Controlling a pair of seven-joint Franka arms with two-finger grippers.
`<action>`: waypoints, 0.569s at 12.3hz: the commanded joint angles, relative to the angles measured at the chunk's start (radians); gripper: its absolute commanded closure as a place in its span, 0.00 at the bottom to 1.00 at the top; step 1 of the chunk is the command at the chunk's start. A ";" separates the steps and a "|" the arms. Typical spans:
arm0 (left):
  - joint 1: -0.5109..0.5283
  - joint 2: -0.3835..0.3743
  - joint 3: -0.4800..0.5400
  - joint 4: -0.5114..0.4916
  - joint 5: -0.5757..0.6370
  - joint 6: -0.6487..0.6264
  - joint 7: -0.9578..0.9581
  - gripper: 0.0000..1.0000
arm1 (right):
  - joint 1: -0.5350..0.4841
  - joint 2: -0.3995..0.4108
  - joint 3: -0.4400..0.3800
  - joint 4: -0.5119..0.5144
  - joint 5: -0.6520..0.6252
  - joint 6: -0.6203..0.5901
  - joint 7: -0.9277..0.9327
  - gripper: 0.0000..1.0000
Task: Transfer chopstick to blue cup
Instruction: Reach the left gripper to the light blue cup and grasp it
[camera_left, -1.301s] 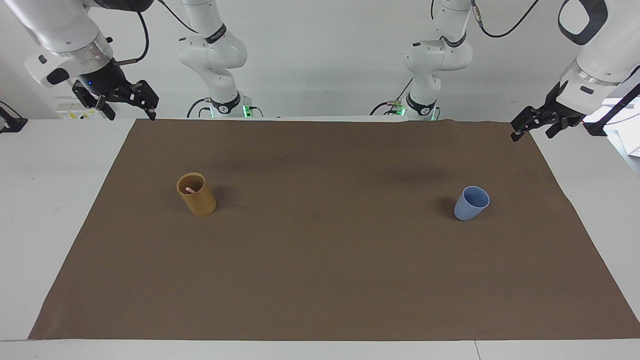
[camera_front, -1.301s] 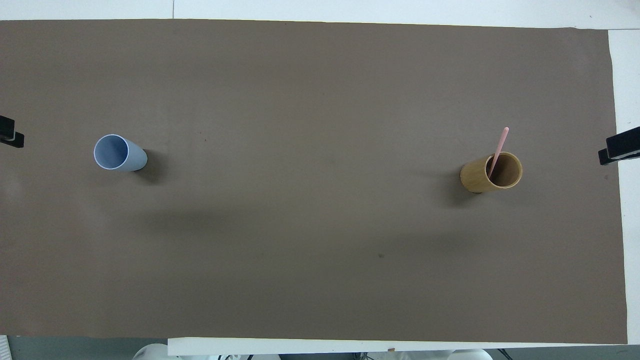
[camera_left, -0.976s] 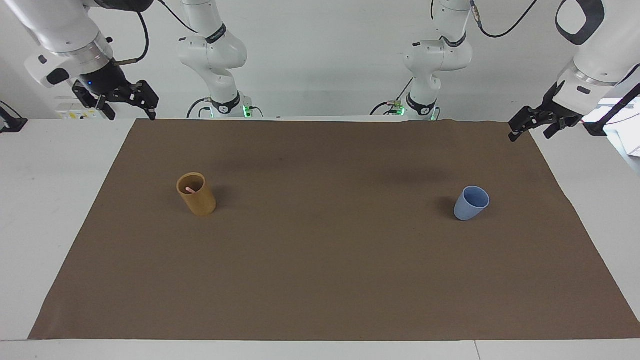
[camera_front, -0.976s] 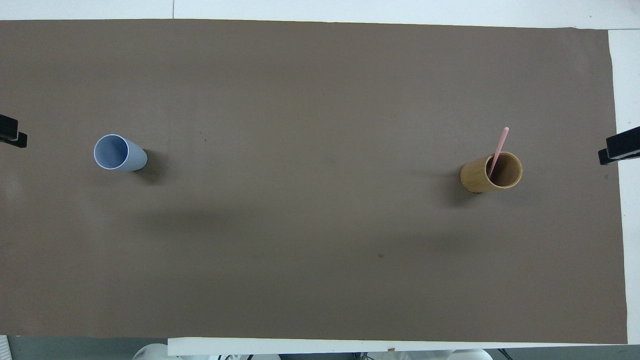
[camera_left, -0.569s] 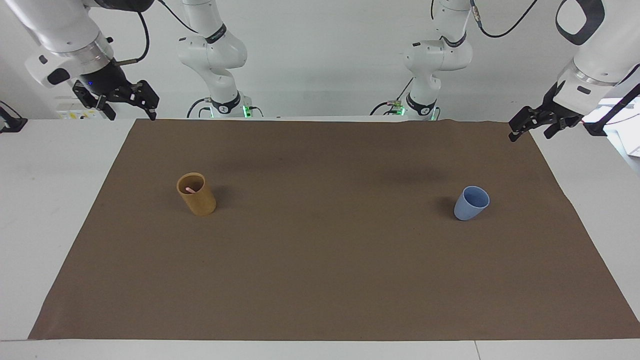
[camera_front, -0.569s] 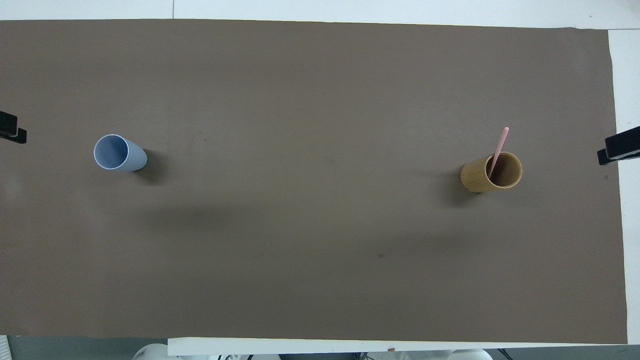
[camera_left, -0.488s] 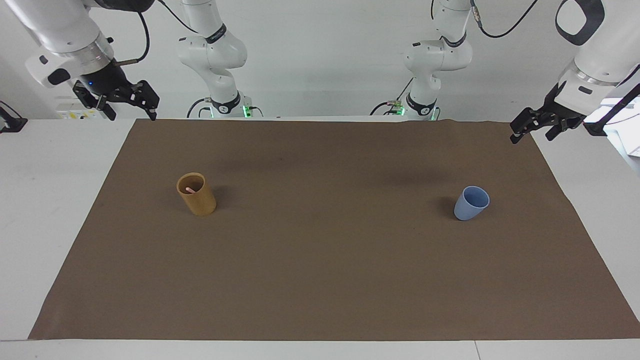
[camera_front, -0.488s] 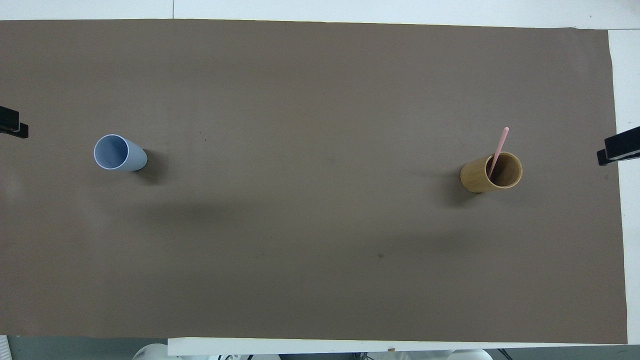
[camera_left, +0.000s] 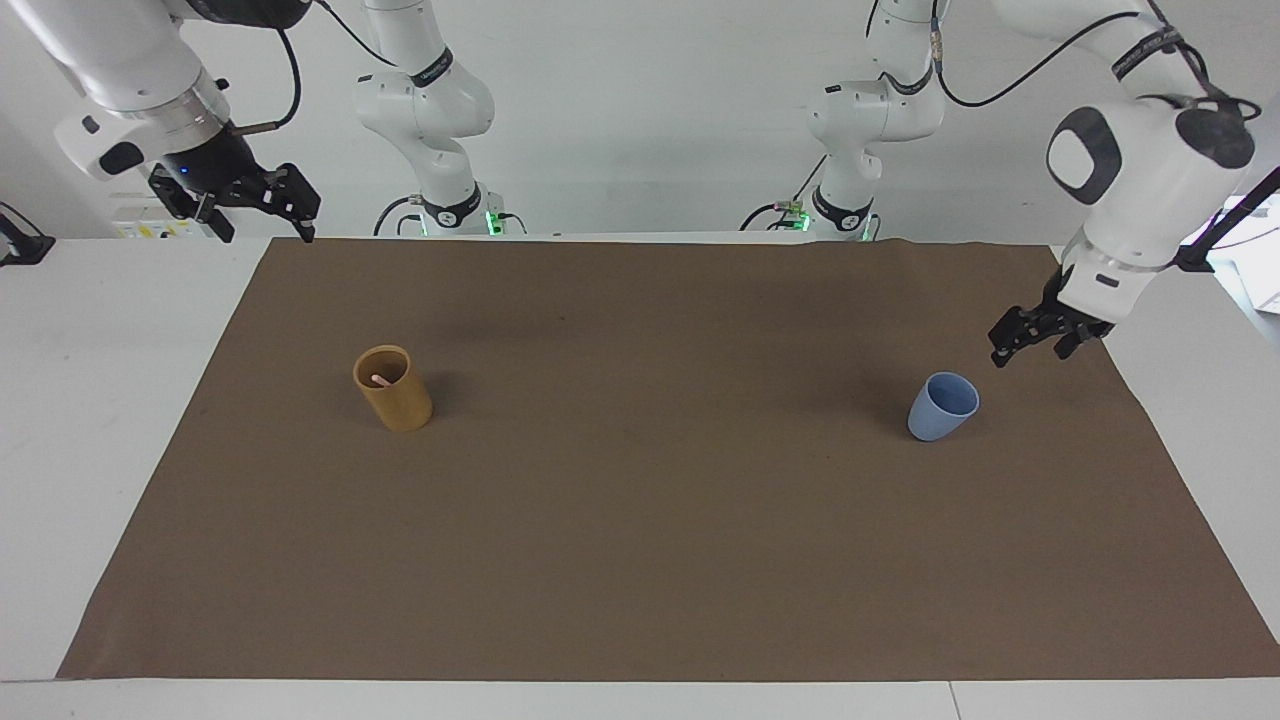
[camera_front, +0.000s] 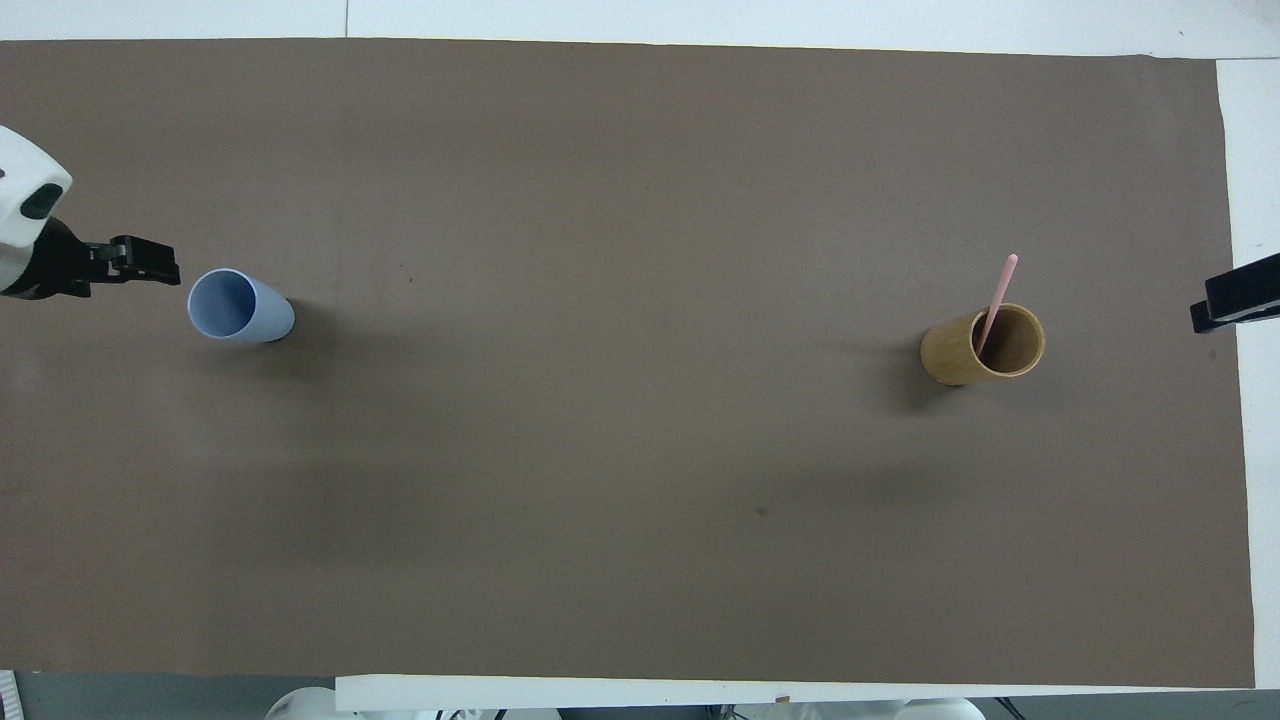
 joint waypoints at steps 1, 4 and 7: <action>-0.005 -0.009 -0.004 -0.110 0.004 0.103 -0.091 0.35 | -0.011 -0.020 0.007 -0.025 0.015 0.010 0.009 0.00; -0.024 -0.012 -0.005 -0.153 0.006 0.128 -0.141 1.00 | -0.011 -0.020 0.007 -0.025 0.015 0.010 0.009 0.00; -0.084 -0.005 -0.011 -0.127 0.004 0.134 -0.242 1.00 | -0.011 -0.020 0.007 -0.025 0.013 0.010 0.009 0.00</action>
